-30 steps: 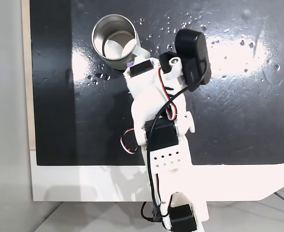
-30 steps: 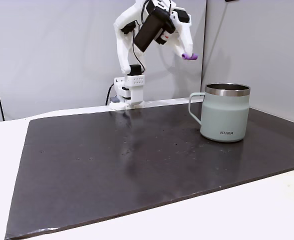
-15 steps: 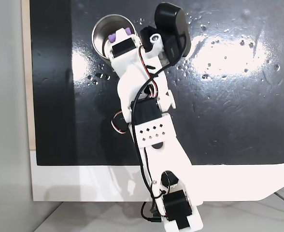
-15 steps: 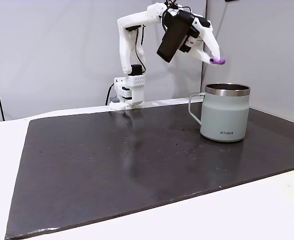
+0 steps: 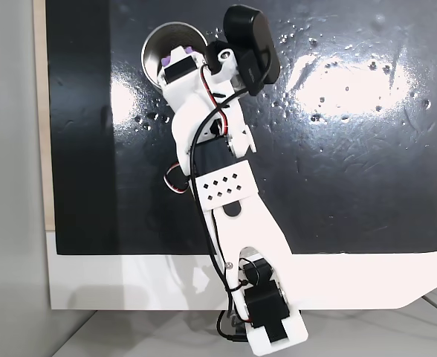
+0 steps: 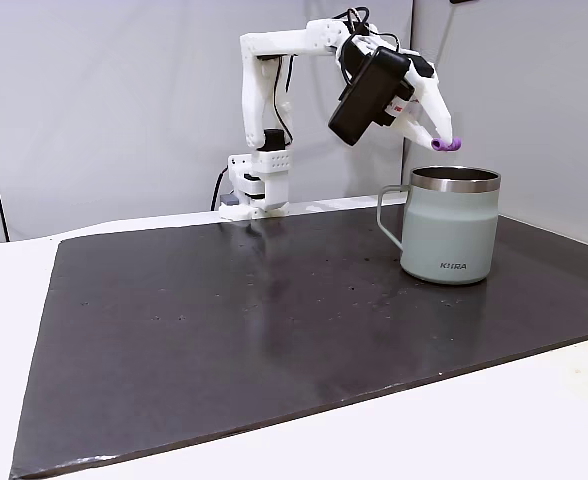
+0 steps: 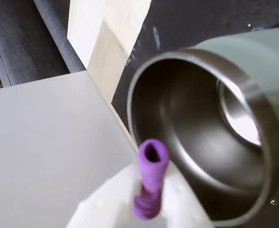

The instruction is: Grasp a pengrip and put it in the cup.

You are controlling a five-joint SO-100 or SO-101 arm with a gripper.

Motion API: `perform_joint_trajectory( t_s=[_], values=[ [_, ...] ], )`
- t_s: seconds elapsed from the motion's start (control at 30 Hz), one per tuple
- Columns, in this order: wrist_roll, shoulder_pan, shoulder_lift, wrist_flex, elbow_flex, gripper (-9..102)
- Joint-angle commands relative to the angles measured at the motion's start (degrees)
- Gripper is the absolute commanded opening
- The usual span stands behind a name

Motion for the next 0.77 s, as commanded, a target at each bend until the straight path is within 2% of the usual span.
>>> perform_joint_trajectory(
  t_s=[0.0, 0.23, 0.73],
  values=[
    [-0.4, -0.4, 0.4, 1.0, -3.2, 16],
    [-1.8, -0.3, 0.7, 3.9, -4.3, 23],
    [-3.3, 0.4, 1.2, 4.0, -4.7, 22]
  ],
)
